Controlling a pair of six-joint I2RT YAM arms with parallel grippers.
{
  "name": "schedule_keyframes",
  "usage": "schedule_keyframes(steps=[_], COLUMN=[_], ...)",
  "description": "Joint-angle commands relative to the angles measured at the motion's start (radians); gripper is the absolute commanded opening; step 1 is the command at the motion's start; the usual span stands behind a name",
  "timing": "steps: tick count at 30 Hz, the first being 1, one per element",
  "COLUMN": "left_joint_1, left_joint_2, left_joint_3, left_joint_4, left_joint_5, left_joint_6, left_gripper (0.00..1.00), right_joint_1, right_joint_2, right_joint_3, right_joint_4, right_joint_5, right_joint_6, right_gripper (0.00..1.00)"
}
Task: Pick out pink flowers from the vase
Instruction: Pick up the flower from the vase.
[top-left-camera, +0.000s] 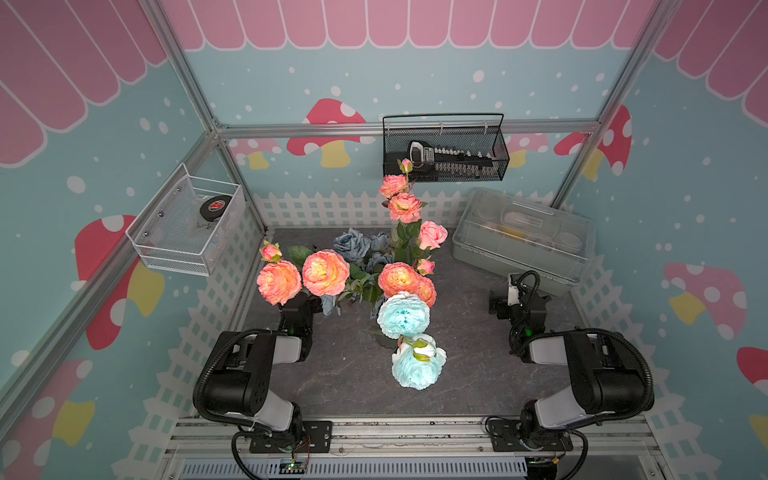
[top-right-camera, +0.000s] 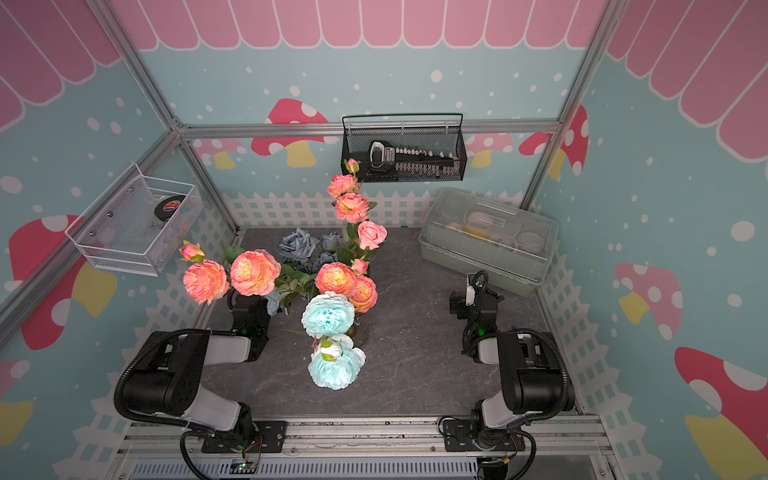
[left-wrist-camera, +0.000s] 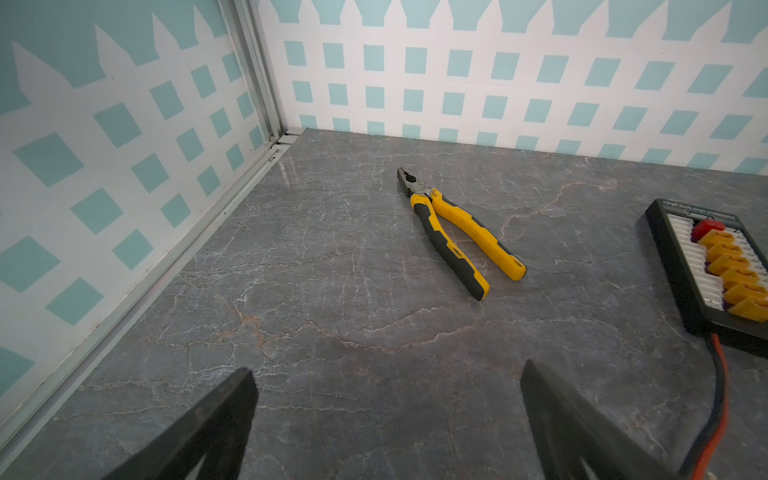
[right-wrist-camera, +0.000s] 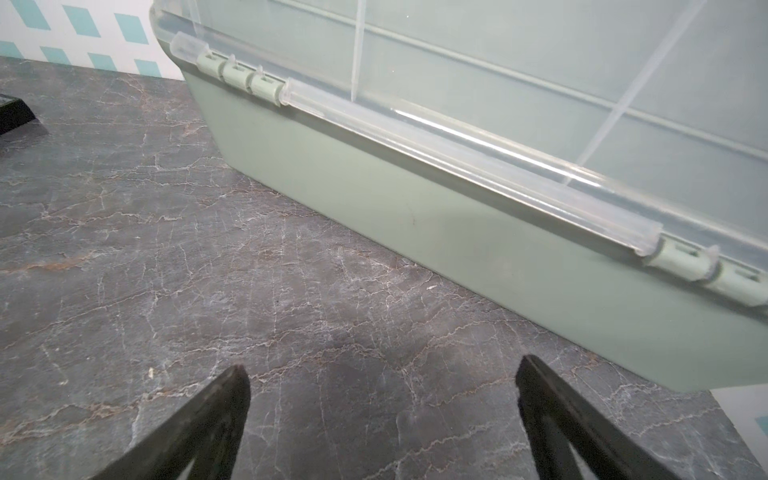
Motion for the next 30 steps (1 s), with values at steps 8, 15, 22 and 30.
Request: schedule_keyframes(steps=[8, 15, 22, 30], left_joint_1=[0.003, -0.003, -0.004, -0.018], left_joint_2=[-0.004, -0.119, -0.276, -0.508], left_joint_3=[0.017, 0.242, 0.414, 0.381], left_joint_4=[0.019, -0.468, -0.77, -1.228], left_joint_5=[0.011, -0.12, -0.106, -0.217], left_joint_6=[0.017, -0.016, -0.096, -0.625], left_gripper=[0.99, 0.99, 0.95, 0.99], right_joint_1=[-0.006, -0.005, -0.018, 0.015], right_joint_2=[0.001, -0.001, -0.152, -0.314], right_joint_3=[0.017, 0.016, 0.414, 0.464], right_joint_4=[0.003, 0.004, -0.735, -0.851], right_joint_5=[0.008, 0.009, 0.164, -0.07], right_joint_6=[0.005, 0.003, 0.16, 0.284], right_gripper=[0.99, 0.99, 0.99, 0.99])
